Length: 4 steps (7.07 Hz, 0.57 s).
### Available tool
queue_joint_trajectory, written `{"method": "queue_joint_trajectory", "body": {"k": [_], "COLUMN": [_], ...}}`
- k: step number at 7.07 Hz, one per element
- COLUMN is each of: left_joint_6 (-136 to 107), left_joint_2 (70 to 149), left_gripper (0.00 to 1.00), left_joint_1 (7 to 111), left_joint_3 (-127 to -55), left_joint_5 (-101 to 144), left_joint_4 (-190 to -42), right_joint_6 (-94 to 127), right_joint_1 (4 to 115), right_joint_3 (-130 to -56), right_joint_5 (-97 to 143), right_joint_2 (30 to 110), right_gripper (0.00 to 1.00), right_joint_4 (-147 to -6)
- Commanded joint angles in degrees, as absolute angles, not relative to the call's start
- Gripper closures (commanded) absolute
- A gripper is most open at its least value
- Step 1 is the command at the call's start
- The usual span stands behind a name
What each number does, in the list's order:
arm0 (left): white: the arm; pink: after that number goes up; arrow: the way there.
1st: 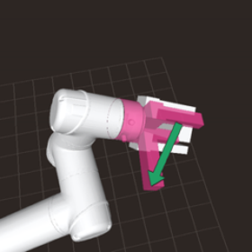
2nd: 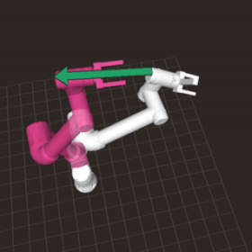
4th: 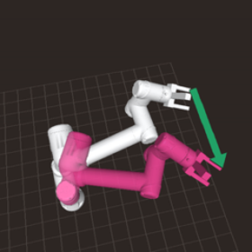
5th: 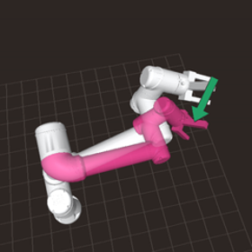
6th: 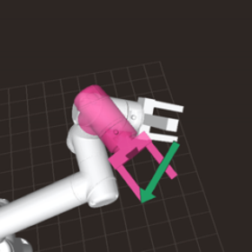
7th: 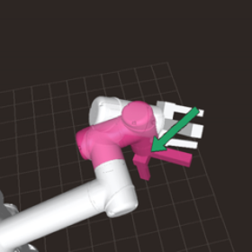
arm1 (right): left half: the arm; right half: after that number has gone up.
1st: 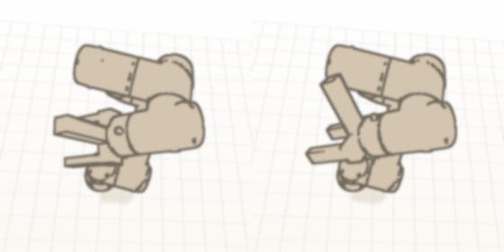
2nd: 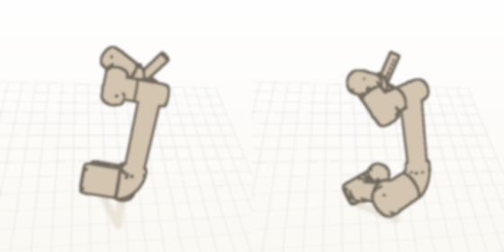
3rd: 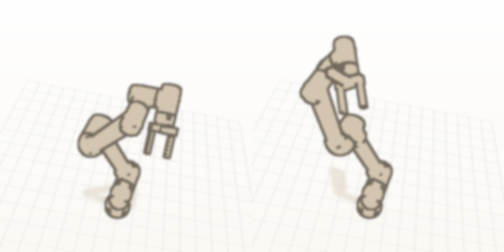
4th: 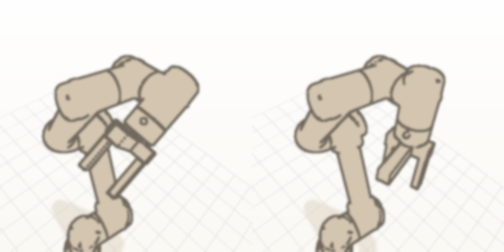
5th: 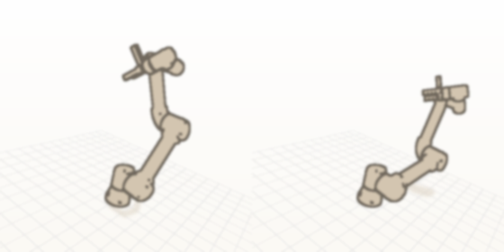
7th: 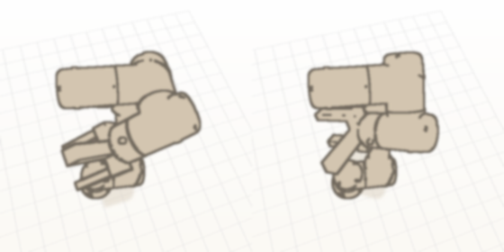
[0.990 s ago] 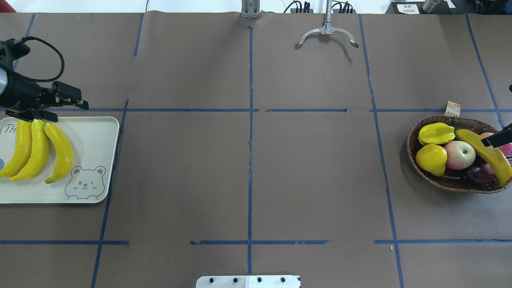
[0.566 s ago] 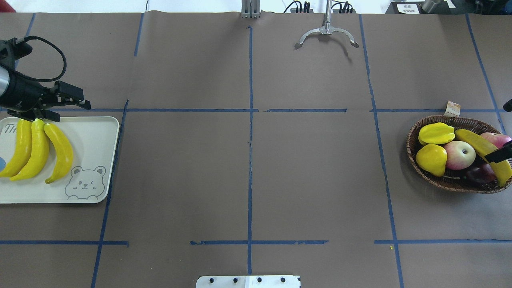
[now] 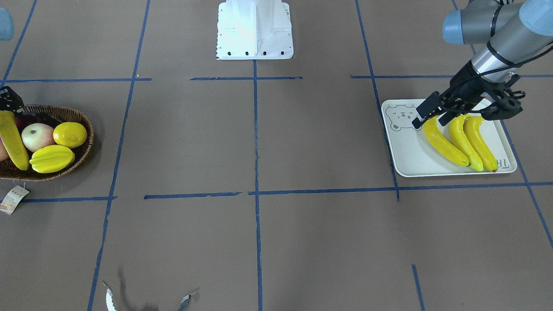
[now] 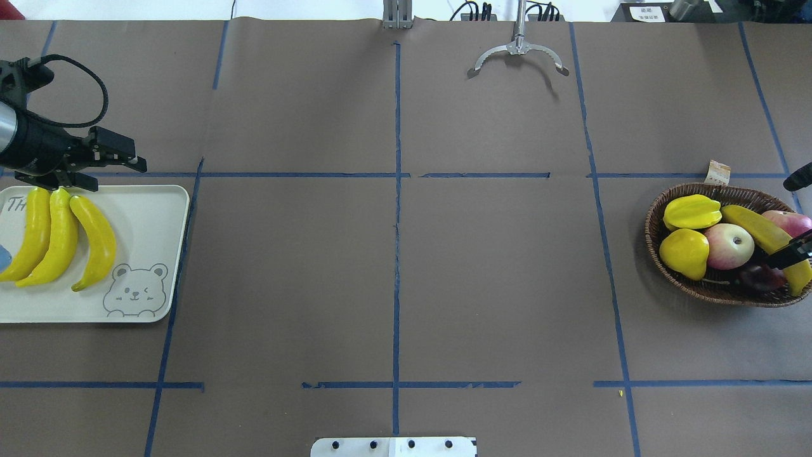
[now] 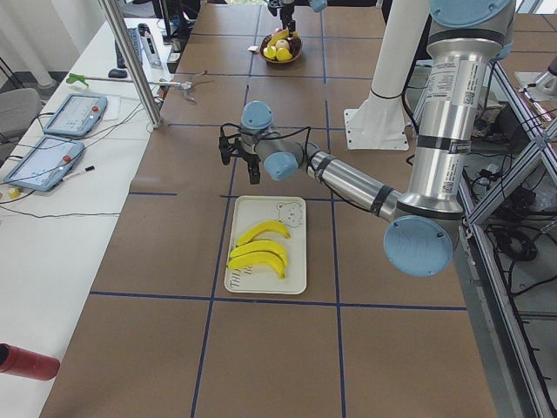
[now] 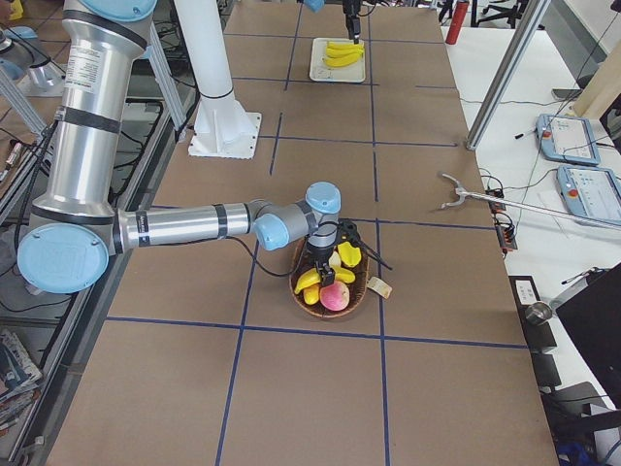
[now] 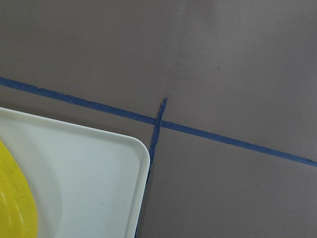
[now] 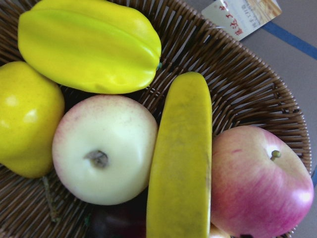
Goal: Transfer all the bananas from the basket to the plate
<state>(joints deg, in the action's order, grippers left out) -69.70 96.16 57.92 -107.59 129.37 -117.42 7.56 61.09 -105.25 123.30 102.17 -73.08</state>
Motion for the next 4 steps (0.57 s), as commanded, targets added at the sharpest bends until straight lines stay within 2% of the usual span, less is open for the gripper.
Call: {"method": "queue_joint_trajectory", "body": {"k": [1,4], "left_joint_6": [-69.70,-69.61], "left_joint_2": [96.24,96.24], "left_gripper": [0.00,0.00], "left_joint_1": [57.92,57.92], "left_joint_3": [-107.49,-106.44], "left_joint_5": [129.29,129.20], "left_joint_4": [-117.42,-117.42], "right_joint_6": [7.30,5.72], "right_joint_1": [60.91,65.72], "right_joint_3": [-105.47,-110.99], "right_joint_5": [122.96,124.36], "right_joint_2": [102.13,104.23], "right_gripper": [0.95,1.00], "right_joint_4": [-72.69,-73.39]}}
